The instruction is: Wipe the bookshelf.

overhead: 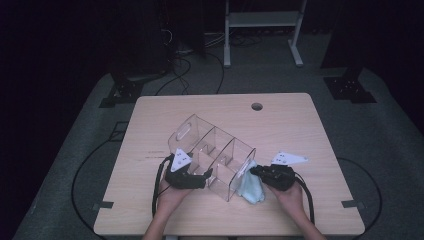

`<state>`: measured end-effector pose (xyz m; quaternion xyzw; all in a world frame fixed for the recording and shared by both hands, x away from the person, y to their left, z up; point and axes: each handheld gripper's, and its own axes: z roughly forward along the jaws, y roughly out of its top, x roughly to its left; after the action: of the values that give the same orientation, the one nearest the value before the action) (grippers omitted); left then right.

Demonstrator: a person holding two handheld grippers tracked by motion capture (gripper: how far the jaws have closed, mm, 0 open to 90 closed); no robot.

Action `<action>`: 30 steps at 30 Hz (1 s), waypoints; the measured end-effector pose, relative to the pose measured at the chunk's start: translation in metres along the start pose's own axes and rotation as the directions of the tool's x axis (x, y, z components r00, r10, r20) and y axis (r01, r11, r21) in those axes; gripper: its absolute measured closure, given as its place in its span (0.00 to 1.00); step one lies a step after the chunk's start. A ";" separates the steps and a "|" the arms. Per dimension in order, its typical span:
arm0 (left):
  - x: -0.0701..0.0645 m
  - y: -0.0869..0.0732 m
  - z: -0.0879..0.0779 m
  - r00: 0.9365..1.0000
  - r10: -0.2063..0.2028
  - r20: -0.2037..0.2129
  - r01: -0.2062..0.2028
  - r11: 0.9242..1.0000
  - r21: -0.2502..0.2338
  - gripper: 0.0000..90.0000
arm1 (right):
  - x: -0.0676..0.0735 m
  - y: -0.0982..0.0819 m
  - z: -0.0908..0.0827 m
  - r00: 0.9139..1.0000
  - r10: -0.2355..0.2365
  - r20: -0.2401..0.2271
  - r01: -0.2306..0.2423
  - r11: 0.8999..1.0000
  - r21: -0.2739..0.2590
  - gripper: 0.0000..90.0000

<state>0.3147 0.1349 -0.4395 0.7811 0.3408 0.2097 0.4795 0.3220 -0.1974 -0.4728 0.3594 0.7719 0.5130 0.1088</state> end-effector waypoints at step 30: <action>-0.001 0.000 0.000 1.000 -0.003 0.005 0.003 1.000 0.000 0.08 | -0.009 -0.001 -0.001 1.000 0.024 0.019 -0.024 1.000 -0.014 0.91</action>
<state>0.3138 0.1345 -0.4395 0.7811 0.3407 0.2068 0.4806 0.3278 -0.2045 -0.4754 0.3728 0.7628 0.5162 0.1127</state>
